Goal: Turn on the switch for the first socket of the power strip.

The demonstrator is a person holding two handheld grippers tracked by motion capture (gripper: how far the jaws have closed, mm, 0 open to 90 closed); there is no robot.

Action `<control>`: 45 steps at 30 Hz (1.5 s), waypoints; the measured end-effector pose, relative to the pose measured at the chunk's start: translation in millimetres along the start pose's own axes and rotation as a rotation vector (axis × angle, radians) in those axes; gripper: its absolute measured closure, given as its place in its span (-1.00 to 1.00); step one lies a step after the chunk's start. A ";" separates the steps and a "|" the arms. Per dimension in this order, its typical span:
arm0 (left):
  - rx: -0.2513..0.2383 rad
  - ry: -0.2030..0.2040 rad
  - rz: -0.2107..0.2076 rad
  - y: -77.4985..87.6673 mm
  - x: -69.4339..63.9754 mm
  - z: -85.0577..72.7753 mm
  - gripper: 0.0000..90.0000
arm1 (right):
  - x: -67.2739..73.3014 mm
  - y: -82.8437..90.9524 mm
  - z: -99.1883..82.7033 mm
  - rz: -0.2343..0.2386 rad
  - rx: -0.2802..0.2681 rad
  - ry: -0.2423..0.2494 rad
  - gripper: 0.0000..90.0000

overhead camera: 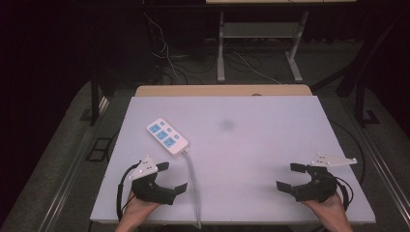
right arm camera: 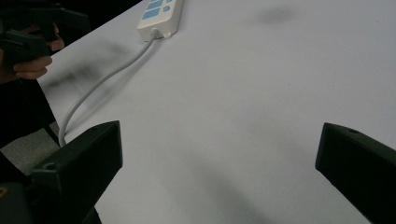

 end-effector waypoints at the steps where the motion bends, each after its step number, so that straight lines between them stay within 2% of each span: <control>1: 0.000 0.000 0.000 0.0 0.0 0.0 -1.00 | 0.2 -0.6 0.0 0.003 0.000 -0.002 -1.00; 17: -0.001 -0.005 -0.005 0.0 -1.5 0.0 -1.00 | 0.5 -3.1 -3.4 0.016 0.018 -0.013 -1.00; 27: 0.009 -0.022 0.000 0.3 -2.0 0.3 -1.00 | 0.6 -5.2 -7.1 0.023 0.041 -0.013 -1.00; 32: 0.019 -0.033 -0.011 -0.6 -4.3 1.9 -1.00 | 1.6 -6.3 -8.1 0.027 0.051 -0.007 -1.00; 42: 0.035 -0.018 -0.008 -0.3 -3.0 9.4 -1.00 | 2.8 -6.2 -9.1 0.028 0.063 -0.004 -1.00; 45: 0.050 -0.002 -0.006 0.0 -1.4 11.7 -1.00 | 2.9 -5.5 -8.9 0.027 0.062 -0.002 -1.00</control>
Point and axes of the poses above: each handheld gripper's, and its own axes: y roughly backward along the jaws, z roughly out of its top, x roughly to its left, the point moved 9 cm from there along -y, roughly forward along the jaws, and after that the axes turned 11 degrees about -x, right-handed, at the moved point
